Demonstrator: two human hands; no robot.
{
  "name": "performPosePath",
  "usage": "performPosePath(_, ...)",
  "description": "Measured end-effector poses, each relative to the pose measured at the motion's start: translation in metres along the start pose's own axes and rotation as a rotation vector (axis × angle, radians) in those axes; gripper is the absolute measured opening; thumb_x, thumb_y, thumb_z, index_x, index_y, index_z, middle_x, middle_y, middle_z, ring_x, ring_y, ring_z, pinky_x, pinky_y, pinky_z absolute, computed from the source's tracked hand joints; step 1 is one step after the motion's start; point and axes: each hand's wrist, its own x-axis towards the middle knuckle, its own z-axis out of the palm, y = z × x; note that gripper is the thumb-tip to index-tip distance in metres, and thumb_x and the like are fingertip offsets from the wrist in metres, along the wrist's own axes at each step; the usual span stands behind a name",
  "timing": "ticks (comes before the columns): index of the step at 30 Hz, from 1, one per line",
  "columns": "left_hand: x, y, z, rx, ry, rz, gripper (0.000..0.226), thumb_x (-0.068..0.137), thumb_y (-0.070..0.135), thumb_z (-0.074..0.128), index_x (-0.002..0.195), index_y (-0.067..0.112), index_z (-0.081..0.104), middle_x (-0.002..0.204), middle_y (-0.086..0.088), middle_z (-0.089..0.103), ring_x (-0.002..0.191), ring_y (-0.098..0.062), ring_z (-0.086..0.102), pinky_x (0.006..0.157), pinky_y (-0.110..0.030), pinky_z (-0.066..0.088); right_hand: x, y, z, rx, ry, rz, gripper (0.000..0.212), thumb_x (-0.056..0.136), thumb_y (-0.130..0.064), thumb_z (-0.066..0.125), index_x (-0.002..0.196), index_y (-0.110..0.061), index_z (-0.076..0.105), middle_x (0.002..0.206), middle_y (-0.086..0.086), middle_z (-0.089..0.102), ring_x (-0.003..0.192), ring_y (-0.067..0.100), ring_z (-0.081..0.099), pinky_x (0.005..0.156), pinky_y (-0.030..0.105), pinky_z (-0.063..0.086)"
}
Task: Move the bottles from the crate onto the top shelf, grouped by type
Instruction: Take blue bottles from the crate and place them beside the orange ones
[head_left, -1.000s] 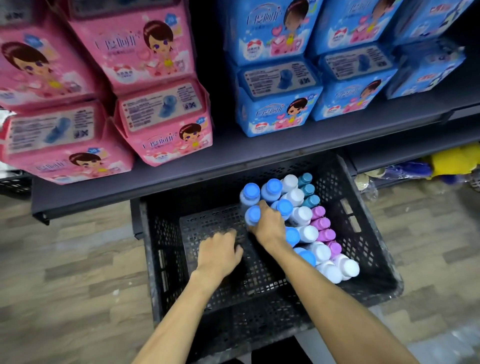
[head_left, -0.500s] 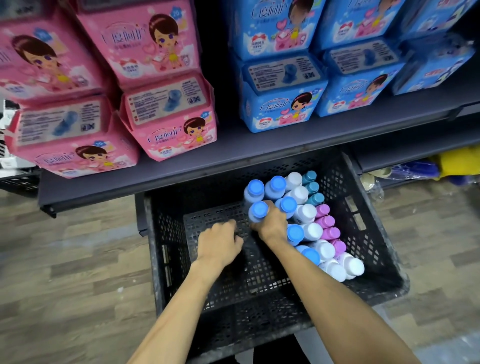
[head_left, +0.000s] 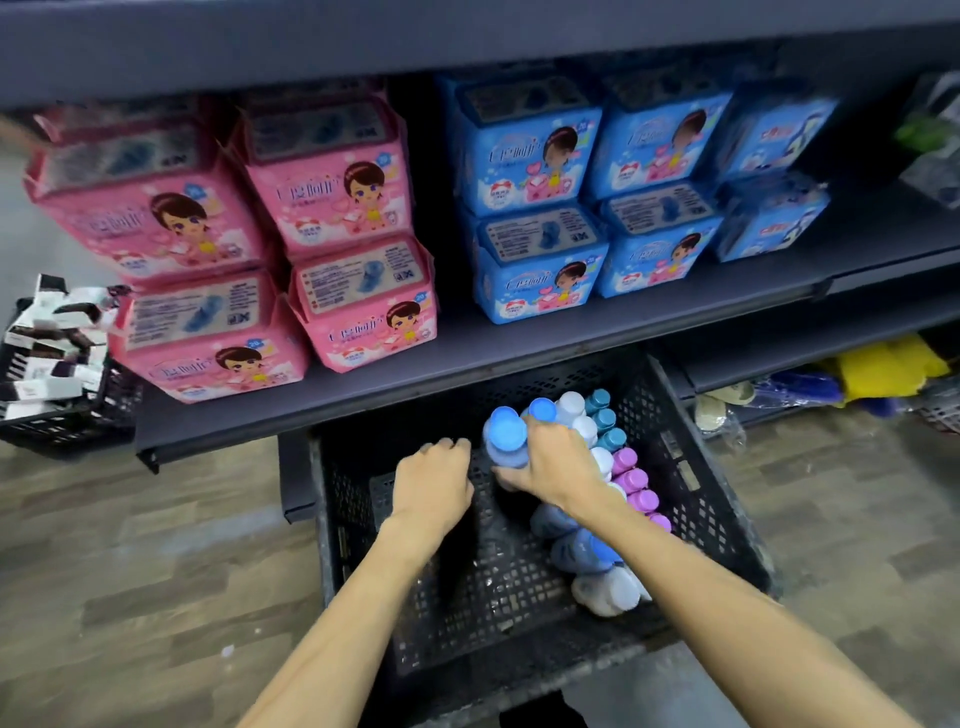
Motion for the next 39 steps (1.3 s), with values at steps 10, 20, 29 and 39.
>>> performPosePath(10,0.008,-0.015,-0.104,0.057,0.206,0.175,0.027,0.086,0.03,0.054,0.111,0.021,0.051,0.107,-0.001,0.061,0.103,-0.027,0.06,0.068,-0.037,0.043,-0.013,-0.034,-0.145,-0.073,0.14,-0.402,0.063,0.087,-0.065,0.059,0.124,-0.015,0.055,0.118,0.005,0.066,0.102,0.027,0.063,0.086,0.036,0.05)
performPosePath(20,-0.013,-0.014,-0.219,0.056,0.518,0.31,0.024,0.09,0.035,0.045,0.109,0.023,0.052,0.095,0.001,0.06,0.094,-0.025,0.062,0.065,-0.038,0.045,-0.036,-0.084,-0.263,-0.072,0.358,-0.526,0.047,0.085,-0.075,0.043,0.099,-0.031,0.04,0.091,-0.01,0.054,0.084,0.018,0.057,0.069,0.024,0.035)
performPosePath(29,-0.042,-0.019,-0.301,0.01,0.713,0.348,0.025,0.093,0.036,0.042,0.108,0.021,0.055,0.096,0.004,0.059,0.093,-0.02,0.058,0.074,-0.039,0.048,-0.057,-0.127,-0.343,-0.027,0.48,-0.608,0.042,0.083,-0.075,0.048,0.097,-0.036,0.042,0.085,-0.015,0.059,0.071,0.012,0.053,0.067,0.027,0.039)
performPosePath(39,-0.07,-0.022,-0.391,-0.03,0.976,0.347,0.029,0.096,0.04,0.045,0.099,0.015,0.06,0.09,0.001,0.062,0.085,-0.023,0.06,0.067,-0.041,0.048,-0.062,-0.195,-0.449,0.018,0.672,-0.749,0.061,0.086,-0.071,0.048,0.108,-0.015,0.057,0.08,0.0,0.064,0.068,0.018,0.055,0.067,0.037,0.048)
